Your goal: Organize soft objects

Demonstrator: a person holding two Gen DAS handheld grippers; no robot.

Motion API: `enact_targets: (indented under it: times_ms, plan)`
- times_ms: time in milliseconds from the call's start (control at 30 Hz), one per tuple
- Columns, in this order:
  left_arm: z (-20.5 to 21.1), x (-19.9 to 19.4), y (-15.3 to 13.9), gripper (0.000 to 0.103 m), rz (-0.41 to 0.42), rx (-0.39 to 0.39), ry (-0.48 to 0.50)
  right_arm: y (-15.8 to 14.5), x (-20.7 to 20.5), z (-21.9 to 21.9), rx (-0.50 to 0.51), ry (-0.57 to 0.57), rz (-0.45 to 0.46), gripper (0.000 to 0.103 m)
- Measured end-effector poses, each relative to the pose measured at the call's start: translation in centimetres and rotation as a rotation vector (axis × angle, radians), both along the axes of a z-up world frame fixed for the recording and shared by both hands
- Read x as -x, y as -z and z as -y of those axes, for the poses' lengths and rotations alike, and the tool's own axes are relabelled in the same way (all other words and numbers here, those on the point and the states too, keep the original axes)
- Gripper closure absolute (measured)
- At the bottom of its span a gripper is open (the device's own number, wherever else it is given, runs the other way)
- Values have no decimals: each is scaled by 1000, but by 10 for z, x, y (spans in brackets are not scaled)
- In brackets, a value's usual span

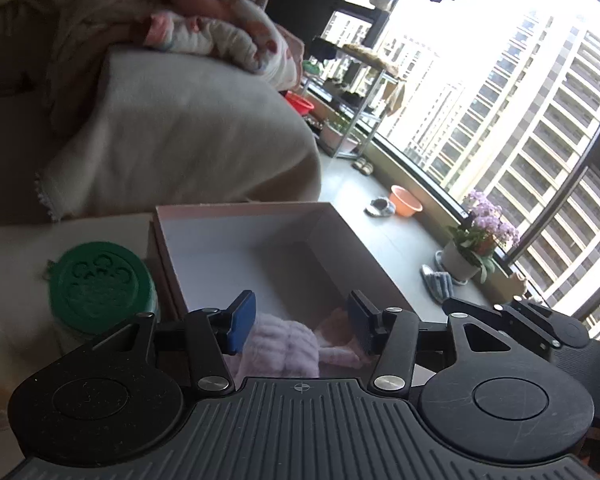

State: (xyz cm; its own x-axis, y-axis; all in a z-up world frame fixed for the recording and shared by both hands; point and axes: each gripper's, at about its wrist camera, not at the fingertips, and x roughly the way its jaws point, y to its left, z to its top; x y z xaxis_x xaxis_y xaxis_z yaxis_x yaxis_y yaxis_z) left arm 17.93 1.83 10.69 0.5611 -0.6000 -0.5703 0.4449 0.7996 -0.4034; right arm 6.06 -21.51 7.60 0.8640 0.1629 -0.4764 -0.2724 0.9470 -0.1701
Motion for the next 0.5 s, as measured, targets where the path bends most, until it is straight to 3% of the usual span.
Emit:
enact_targets:
  times_ms: [133,267,400,500]
  plan:
    - [-59,36,-42,47,113,49,-82,-4,-9,-13,-62,7,-16,44]
    - [-147,69,-70,47,221,-11,-316,-25,-16,-36,-129,-10,-36,44]
    - [-240,100,-66,47,210,-50,-535,-60,-30,-74,-217,-35,-51,44]
    - [-280,128,-55,47,199,-86,-620,-84,-44,-113,-275,-83,-87,43]
